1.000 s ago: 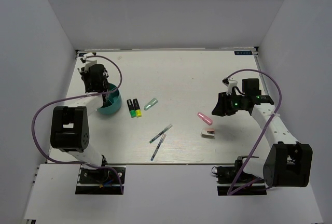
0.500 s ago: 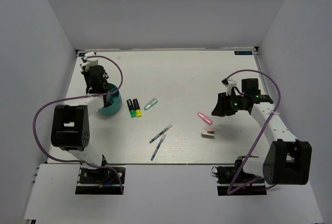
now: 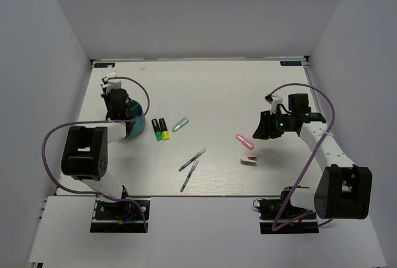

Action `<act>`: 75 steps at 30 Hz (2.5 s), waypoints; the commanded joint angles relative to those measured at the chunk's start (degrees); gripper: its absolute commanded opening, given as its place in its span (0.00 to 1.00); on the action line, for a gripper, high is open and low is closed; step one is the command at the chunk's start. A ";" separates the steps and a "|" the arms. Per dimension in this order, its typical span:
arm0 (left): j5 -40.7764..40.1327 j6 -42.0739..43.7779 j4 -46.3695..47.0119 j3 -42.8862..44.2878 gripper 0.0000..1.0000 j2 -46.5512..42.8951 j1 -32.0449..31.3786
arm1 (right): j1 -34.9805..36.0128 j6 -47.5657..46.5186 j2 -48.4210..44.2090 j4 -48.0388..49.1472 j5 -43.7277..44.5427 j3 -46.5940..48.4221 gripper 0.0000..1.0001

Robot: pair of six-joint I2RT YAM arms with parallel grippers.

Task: Sort the stationery into containers
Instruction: Place the pen in the storage box, then pick up the pen from the center of the board.

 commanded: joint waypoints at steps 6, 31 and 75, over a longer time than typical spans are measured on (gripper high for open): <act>1.00 0.87 9.54 -5.37 0.00 -2.35 -1.81 | 0.18 -1.27 0.04 -0.48 -0.10 2.44 0.44; -6.36 0.61 -10.27 2.78 0.31 -15.52 -4.52 | 0.00 -1.10 -1.98 -0.92 -0.72 2.18 0.68; 41.78 -7.04 -75.80 32.16 0.57 12.33 -47.16 | 5.80 -8.39 -3.04 -6.63 -0.54 4.38 0.43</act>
